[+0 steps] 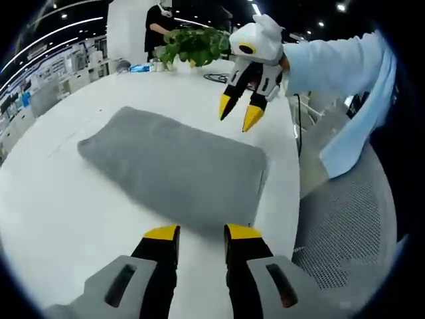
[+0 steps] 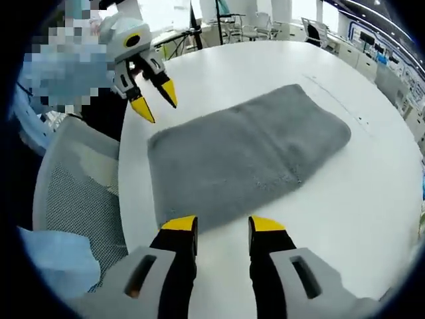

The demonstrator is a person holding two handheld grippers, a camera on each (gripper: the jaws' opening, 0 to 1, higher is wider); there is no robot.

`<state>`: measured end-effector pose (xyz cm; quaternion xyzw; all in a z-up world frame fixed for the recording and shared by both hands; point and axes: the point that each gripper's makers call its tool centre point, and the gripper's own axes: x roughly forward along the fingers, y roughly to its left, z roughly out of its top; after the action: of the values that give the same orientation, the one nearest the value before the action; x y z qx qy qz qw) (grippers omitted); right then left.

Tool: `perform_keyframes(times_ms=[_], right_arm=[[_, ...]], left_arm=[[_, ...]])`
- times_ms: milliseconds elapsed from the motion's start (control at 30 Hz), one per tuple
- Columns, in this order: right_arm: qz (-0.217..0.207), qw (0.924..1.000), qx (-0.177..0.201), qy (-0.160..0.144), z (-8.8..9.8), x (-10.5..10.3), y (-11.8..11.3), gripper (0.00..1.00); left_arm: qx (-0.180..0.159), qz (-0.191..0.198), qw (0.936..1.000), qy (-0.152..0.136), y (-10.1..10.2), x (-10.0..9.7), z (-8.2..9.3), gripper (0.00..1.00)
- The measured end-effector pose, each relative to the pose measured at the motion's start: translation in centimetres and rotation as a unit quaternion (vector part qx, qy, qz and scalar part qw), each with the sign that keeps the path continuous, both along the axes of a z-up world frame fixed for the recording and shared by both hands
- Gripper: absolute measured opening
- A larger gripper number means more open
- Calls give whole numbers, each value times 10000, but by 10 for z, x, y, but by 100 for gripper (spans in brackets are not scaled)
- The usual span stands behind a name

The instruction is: Fold the towel on the table until its edges align and the towel forms a compact rectangular stack.

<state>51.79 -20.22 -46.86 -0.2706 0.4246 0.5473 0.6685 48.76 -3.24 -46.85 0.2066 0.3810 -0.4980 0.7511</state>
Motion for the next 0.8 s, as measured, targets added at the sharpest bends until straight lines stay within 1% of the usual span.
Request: perform_keyframes(times_ms=[33, 100, 233, 300, 367, 433, 533, 633, 800], right_arm=[[69, 10000, -51, 14, 1, -5, 1, 29], [243, 9997, -87, 6, 4, -12, 3, 29], [517, 9985, -185, -35, 6, -16, 8, 30], [591, 9981, -186, 46, 7, -22, 11, 31], [645, 9977, -187, 119, 8, -27, 13, 31], [720, 9971, -193, 141, 7, -30, 15, 30], [848, 9960, -237, 133, 6, -39, 17, 30], [947, 9950, -264, 155, 6, -43, 19, 30], [1050, 9939, -290, 161, 6, -46, 21, 31]], left_arm=[[125, -82, 9999, 49, 3, -3, -2, 28], [290, -259, 9992, 55, 4, -8, -1, 28], [374, -377, 9986, 50, 1, -14, 3, 29], [390, -481, 9980, 97, -2, -18, 5, 28], [426, -639, 9970, 35, -7, -22, 7, 28], [452, -752, 9961, 40, -10, -25, 8, 27], [517, -916, 9944, 68, -15, -30, 5, 27], [679, -1126, 9913, 64, -18, -35, 1, 27], [751, -1258, 9892, 64, -22, -36, -2, 27]])
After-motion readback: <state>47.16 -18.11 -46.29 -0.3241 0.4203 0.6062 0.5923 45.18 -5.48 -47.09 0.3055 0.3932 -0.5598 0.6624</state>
